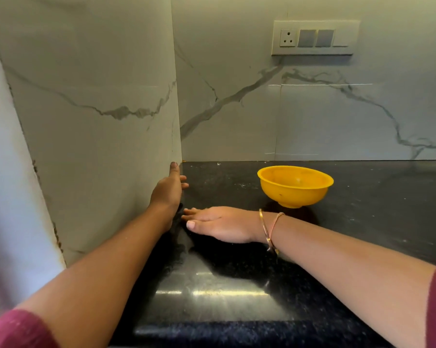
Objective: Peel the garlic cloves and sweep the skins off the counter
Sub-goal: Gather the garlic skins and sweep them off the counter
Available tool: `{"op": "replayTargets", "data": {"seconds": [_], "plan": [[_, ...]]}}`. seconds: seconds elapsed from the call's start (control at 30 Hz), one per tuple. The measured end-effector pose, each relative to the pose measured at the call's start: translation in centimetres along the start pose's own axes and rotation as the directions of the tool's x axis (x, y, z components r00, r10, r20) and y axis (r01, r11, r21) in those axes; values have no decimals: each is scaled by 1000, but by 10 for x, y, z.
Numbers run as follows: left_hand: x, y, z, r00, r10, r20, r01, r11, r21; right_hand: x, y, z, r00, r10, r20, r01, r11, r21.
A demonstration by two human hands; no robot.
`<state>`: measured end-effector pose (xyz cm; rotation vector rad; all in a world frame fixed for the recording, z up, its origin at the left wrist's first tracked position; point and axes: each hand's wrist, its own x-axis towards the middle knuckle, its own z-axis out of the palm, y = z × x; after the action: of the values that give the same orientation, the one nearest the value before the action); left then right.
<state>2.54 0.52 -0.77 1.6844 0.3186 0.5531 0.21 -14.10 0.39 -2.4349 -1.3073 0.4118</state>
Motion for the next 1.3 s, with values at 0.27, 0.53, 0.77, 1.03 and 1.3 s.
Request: {"op": "replayTargets", "data": {"seconds": [0.27,0.53,0.77,1.03,1.3], "plan": [[-8,4,-5,1000,3,22,-2,1000,-8,-34,-8,-2,965,22,-260,78,928,364],[-18,7,-7,999,-7,48,8,1000,-9,-43,-7,-2,980,176,-91,-177,984,0],[-17,9,-6,999,0,43,0,1000,10,-27,-21,19,988,141,-57,-150,966,-210],[-20,9,-8,1000,-12,19,11,1000,29,5,-23,15,980,128,-154,-159,963,-215],[-31,10,-13,998,0,69,-4,999,54,-20,-27,20,985,34,-170,-67,979,-192]]}}
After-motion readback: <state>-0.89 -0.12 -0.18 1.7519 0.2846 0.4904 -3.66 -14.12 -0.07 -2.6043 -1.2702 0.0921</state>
